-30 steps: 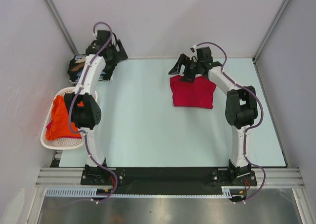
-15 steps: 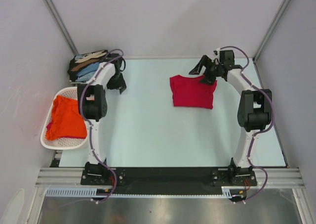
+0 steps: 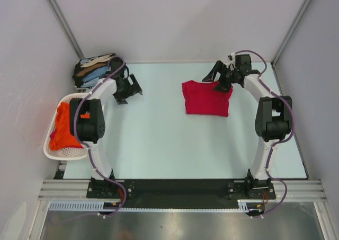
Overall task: Fold and stack the t-shirts
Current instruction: Smooth out wrinkles on the folded tshirt
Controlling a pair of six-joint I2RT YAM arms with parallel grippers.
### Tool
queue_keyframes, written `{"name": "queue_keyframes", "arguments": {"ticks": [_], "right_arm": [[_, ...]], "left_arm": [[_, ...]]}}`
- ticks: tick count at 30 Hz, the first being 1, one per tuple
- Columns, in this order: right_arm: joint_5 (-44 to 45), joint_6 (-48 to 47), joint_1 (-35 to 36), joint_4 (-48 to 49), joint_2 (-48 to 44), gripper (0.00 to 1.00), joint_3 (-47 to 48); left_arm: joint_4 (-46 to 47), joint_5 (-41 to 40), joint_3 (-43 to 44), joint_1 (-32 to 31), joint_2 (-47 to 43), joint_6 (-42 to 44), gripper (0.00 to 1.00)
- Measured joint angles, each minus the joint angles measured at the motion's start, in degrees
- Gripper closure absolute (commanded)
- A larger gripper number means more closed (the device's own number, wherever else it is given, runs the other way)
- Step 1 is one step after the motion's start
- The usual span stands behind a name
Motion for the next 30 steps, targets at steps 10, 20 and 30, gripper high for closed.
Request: {"name": "queue_keyframes", "arguments": {"ticks": [10, 20, 30], "right_arm": [[-0.9, -0.9, -2.2, -0.5, -0.8, 0.04, -2.6], [-1.0, -4.2, -2.5, -3.8, -1.0, 0.04, -2.5], [-1.2, -5.7, -2.7, -0.6, -4.9, 0.05, -8.6]], "left_arm": [[-11.9, -35.1, 34.4, -12.2, 14.7, 18.4, 0.00], [-17.6, -68.1, 25.9, -18.7, 28.1, 32.7, 0.00], [-15.9, -74.8, 27.3, -15.1, 31.1, 34.4, 0.00]]}}
